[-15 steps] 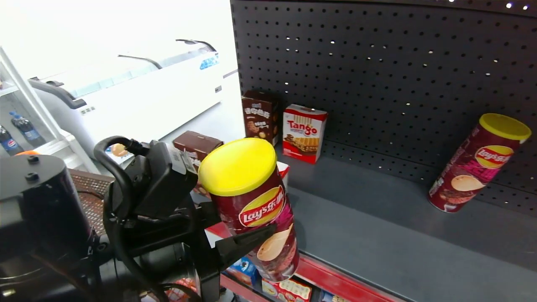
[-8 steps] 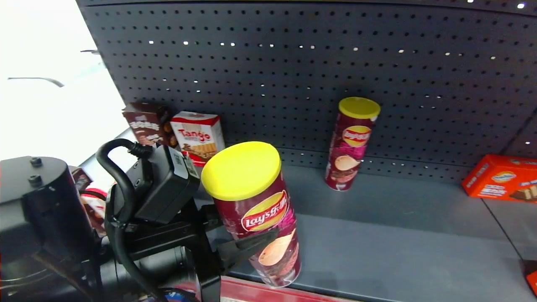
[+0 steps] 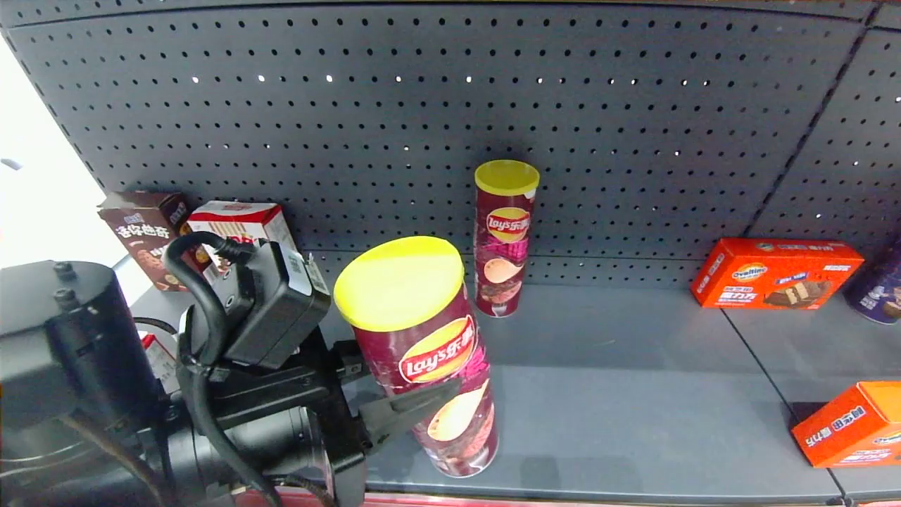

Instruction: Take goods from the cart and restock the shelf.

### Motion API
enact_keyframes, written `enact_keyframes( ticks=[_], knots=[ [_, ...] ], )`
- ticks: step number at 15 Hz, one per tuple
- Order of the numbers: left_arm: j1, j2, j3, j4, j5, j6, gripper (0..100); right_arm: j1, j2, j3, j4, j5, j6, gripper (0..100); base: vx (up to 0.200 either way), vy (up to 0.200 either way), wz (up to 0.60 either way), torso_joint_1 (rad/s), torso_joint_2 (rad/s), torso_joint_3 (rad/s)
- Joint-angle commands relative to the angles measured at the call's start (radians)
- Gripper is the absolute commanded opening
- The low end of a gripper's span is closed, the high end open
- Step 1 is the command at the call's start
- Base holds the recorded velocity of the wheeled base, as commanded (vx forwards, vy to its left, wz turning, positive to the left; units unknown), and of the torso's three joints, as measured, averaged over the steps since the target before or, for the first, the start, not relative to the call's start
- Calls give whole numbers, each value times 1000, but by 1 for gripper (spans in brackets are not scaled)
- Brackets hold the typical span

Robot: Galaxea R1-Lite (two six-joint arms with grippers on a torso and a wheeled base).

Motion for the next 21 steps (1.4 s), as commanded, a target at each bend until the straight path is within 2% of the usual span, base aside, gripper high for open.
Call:
enact_keyframes(
  ticks=[1, 6, 9, 10, 11, 12, 13, 14, 17, 18, 20, 21],
  knots=[
    [13, -1, 1, -1, -3, -1, 0, -1, 1, 0, 0, 0, 0, 100, 0, 0, 0, 0, 0, 0],
    [42, -21, 11, -1, -14, -1, 0, -1, 1, 0, 0, 1, 0, 100, 0, 0, 0, 0, 0, 0],
    [90, -53, 37, 1, -14, -1, 0, -1, 1, -1, 3, -3, 2, 100, 0, 0, 0, 0, 0, 0],
    [105, -58, 51, 1, -15, 1, 0, 4, 3, -31, 0, 15, -13, 100, 0, 0, 0, 0, 0, 0],
    [117, -65, 47, 1, -17, -1, 0, 15, 167, -205, -2, 49, -20, 100, 0, 0, 0, 0, 0, 0],
    [117, -65, 46, 2, -17, -1, 0, 22, 328, -293, 0, 75, -17, 100, 0, 0, 0, 0, 0, 0],
    [119, -64, 52, -2, -17, 1, 0, 81, 385, -311, -83, 130, -35, 100, 0, 0, 0, 0, 0, 0],
    [119, -62, 49, -2, -17, -1, 0, 108, 412, -314, -111, 149, -44, 100, 0, 0, 0, 0, 0, 0],
    [120, -65, 57, 1, -17, -1, 0, 205, 619, -443, -135, 184, -49, 100, 0, 0, 0, 0, 0, 0],
    [120, -65, 57, 1, -17, -2, 0, 220, 636, -448, -137, 190, -50, 100, 0, 0, 0, 0, 0, 0],
    [125, -65, 55, -1, -17, -2, 0, 331, 773, -454, -204, 192, -116, 100, 0, 0, 0, 0, 0, 0],
    [127, -65, 55, -1, -17, -2, 0, 331, 820, -457, -232, 190, -122, 100, 0, 0, 0, 0, 0, 0]
  ],
)
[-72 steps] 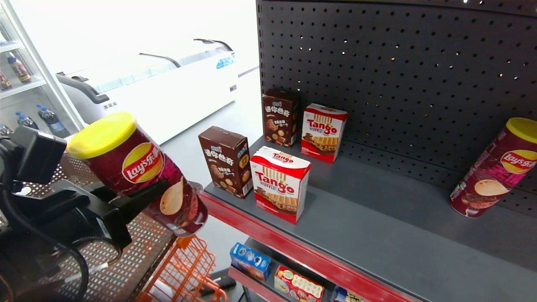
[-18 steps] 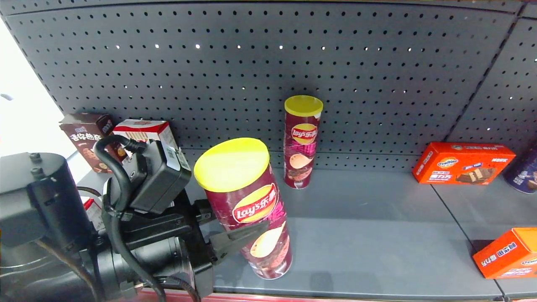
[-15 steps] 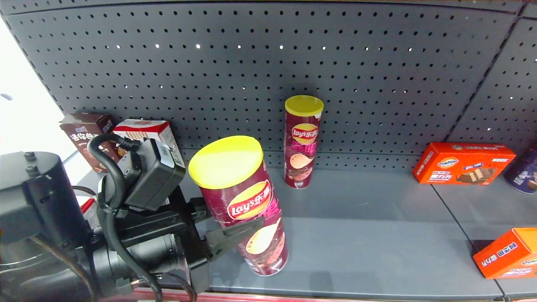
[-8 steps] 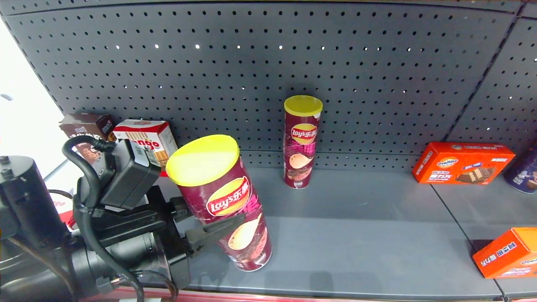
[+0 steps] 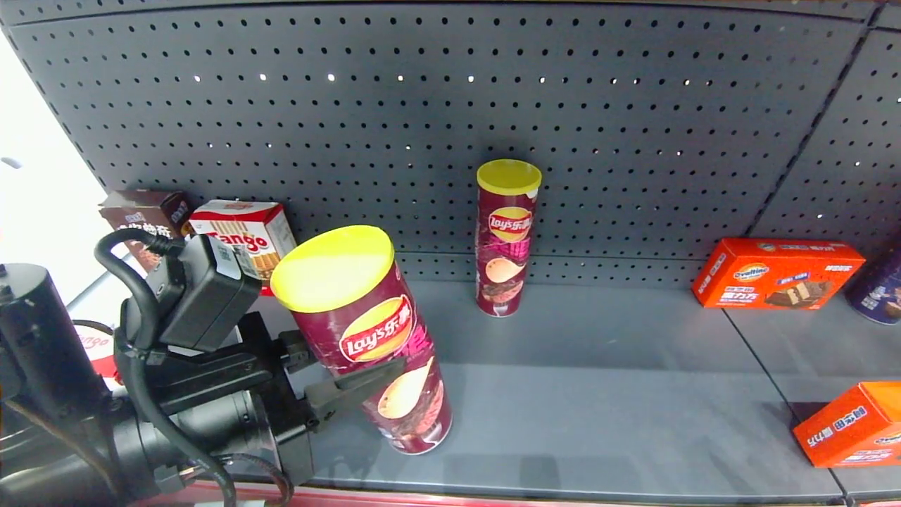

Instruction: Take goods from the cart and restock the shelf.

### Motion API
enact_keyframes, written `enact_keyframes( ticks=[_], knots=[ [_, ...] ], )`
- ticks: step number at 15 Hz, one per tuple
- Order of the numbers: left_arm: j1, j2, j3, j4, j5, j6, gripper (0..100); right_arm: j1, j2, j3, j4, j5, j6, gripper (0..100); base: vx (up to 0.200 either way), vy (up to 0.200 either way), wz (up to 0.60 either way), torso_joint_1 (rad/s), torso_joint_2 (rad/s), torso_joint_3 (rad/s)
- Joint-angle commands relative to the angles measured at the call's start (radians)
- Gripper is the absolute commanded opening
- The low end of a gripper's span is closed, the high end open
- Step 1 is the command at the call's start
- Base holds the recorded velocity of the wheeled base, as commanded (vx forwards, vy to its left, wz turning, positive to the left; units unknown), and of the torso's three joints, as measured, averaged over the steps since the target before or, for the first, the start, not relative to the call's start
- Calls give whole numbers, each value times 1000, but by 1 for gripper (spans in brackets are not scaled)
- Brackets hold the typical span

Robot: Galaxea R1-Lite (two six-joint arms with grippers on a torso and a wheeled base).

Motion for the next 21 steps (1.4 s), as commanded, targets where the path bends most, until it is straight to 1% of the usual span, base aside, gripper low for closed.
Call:
enact_keyframes(
  ticks=[1, 3, 4, 5, 6, 7, 9, 10, 11, 13, 14, 16, 17, 19, 20, 21],
  knots=[
    [5, 0, -5, 0, 0, 0, 0, 52, 234, -23, -80, 4, -27, 100, 0, 0, 0, 0, 0, 0],
    [15, 1, -5, 0, 0, 0, 0, 62, 309, -25, -154, 5, -29, 100, 0, 0, 0, 0, 0, 0],
    [18, 1, 0, 0, 0, 0, 0, 71, 386, -37, -202, 11, -27, 100, 0, 0, 0, 0, 0, 0],
    [20, 1, 0, 0, 0, 0, 0, 74, 397, -40, -208, 11, -26, 100, 0, 0, 0, 0, 0, 0],
    [37, 3, -5, 0, -2, 0, 0, 111, 470, -79, -217, 13, -18, 100, 0, 0, 0, 0, 0, 0],
    [38, 3, -3, 0, -2, 0, 0, 122, 515, -103, -225, 14, -15, 100, 0, 0, 0, 0, 0, 0],
    [43, 3, -1, 0, -2, 0, 0, 122, 596, -129, -298, 14, -13, 100, 0, 0, 0, 0, 0, 0],
    [44, 6, -3, 1, -2, -2, 0, 118, 651, -142, -372, 19, -6, 100, 0, 0, 0, 0, 0, 0],
    [44, 10, -3, 1, -2, -2, 0, 105, 728, -155, -467, 88, 5, 100, 0, 0, 0, 0, 0, 0],
    [44, 21, -5, 1, 0, -2, 0, 91, 817, -204, -525, 120, 4, 100, 0, 0, 0, 0, 0, 0],
    [44, 23, -6, 1, 0, -2, 0, 91, 840, -234, -530, 133, 5, 100, 0, 0, 0, 0, 0, 0],
    [44, 26, -1, 3, 0, -2, 0, 74, 923, -326, -545, 300, 0, 100, 0, 0, 0, 0, 0, 0],
    [44, 30, -1, 1, 0, -2, 0, 72, 959, -349, -579, 369, -1, 100, 0, 0, 0, 0, 0, 0],
    [44, 33, -6, 1, -2, -2, 0, 66, 1036, -373, -702, 513, -3, 100, 0, 0, 0, 0, 0, 0],
    [44, 36, -8, 1, -2, -2, 0, 65, 1055, -378, -731, 551, -1, 100, 0, 0, 0, 0, 0, 0],
    [44, 36, -8, 1, -2, -2, 0, 65, 1094, -392, -782, 631, 0, 100, 0, 0, 0, 0, 0, 0]
  ],
)
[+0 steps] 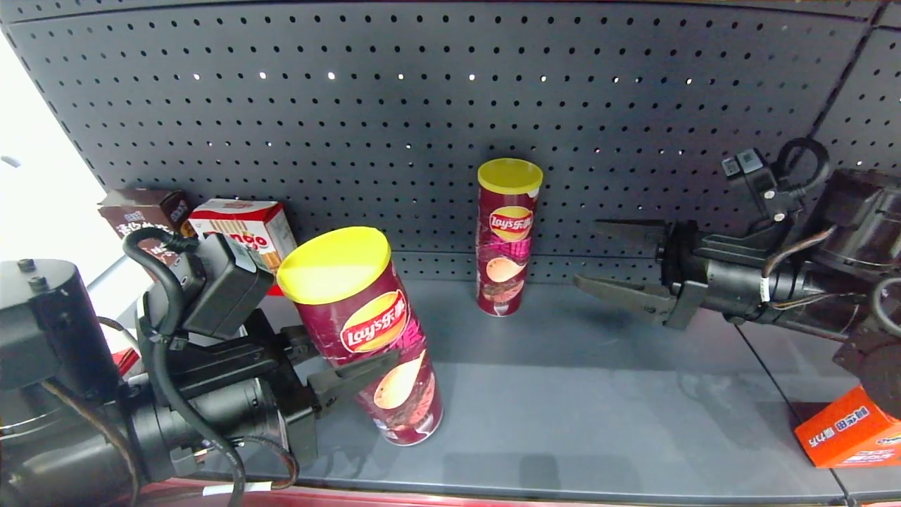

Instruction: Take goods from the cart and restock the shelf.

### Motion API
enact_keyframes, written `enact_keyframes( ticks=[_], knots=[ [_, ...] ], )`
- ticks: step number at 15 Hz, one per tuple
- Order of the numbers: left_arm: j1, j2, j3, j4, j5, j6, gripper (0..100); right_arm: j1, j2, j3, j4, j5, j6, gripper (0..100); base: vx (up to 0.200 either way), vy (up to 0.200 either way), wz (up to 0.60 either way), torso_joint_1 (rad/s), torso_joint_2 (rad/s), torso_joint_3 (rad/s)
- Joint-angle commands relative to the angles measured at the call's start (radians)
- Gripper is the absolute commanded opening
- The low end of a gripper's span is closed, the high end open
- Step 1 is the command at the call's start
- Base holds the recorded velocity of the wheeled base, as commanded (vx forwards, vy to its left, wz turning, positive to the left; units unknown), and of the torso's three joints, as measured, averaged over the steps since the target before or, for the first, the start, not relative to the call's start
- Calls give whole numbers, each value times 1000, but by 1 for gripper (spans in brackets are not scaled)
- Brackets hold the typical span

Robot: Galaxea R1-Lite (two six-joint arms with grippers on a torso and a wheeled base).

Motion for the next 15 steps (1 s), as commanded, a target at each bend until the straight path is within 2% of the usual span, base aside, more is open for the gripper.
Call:
enact_keyframes(
  ticks=[1, 5, 15],
  knots=[
    [0, 5, 3, -2, -2, 0, 0, -2, 97, -37, -25, 40, 1, 100, 0, 0, 0, 0, 0, 0],
    [-2, 6, 0, -2, -2, 0, 0, -2, 163, -113, -24, 41, 1, 100, 0, 0, 0, 0, 0, 0],
    [0, 6, 2, -2, -4, -2, 0, -2, 287, -189, -24, 40, 1, 100, 0, 0, 0, 0, 0, 0]
  ],
)
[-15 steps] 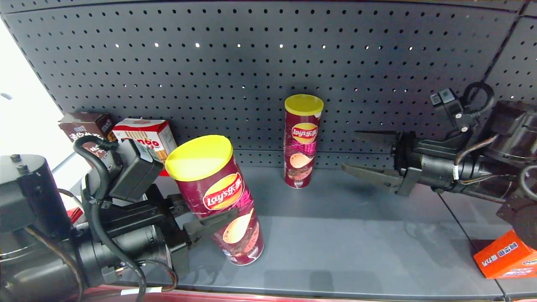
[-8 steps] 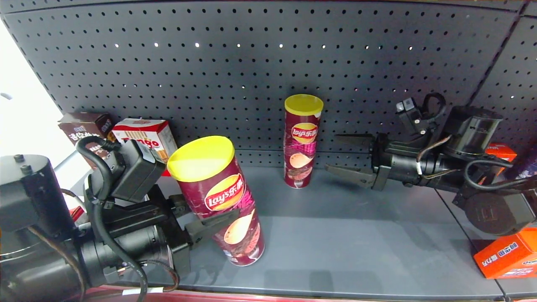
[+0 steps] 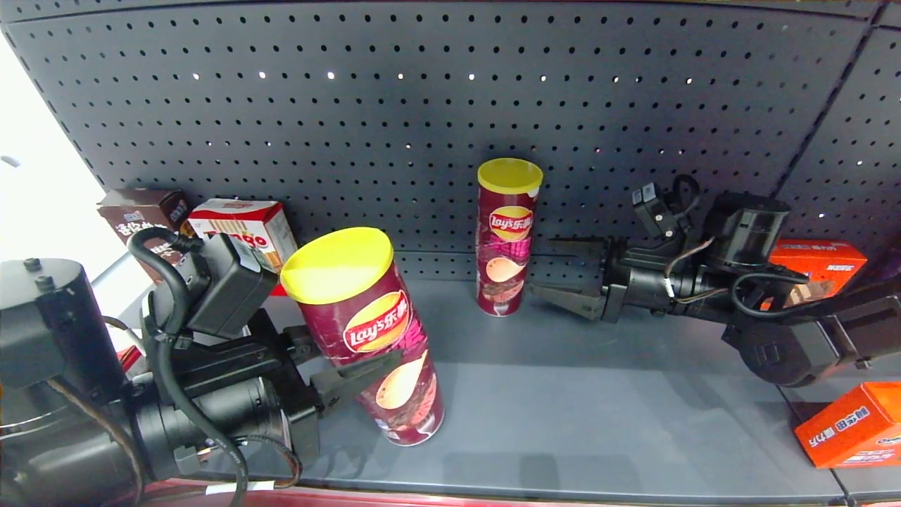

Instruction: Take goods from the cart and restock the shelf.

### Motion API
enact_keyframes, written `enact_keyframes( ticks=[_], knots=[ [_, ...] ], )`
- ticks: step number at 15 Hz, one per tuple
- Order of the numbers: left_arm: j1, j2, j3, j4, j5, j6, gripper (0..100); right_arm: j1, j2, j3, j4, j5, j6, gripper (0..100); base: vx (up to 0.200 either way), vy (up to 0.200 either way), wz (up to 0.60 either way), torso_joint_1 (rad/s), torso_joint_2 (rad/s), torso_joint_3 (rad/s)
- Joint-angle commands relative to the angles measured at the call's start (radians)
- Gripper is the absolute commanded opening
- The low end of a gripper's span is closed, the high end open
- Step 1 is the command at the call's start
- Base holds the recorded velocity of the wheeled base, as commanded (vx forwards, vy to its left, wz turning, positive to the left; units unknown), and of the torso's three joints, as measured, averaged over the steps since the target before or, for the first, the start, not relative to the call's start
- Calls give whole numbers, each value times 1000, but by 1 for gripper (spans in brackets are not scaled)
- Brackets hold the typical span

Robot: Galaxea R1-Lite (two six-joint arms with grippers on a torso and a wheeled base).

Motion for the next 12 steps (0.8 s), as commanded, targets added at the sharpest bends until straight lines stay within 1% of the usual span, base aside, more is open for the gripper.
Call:
enact_keyframes(
  ticks=[1, 4, 12],
  knots=[
    [1, 0, 5, 0, -1, 0, 0, 1, 38, -27, 0, 0, -1, 100, 0, 0, 0, 0, 0, 0],
    [1, 0, 2, 0, 1, -2, 0, 1, 78, -78, 4, 0, -1, 100, 0, 0, 0, 0, 0, 0],
    [1, 0, 8, 0, 1, -2, 0, 18, 163, -157, 3, 2, -2, 100, 0, 0, 0, 0, 0, 0]
  ],
)
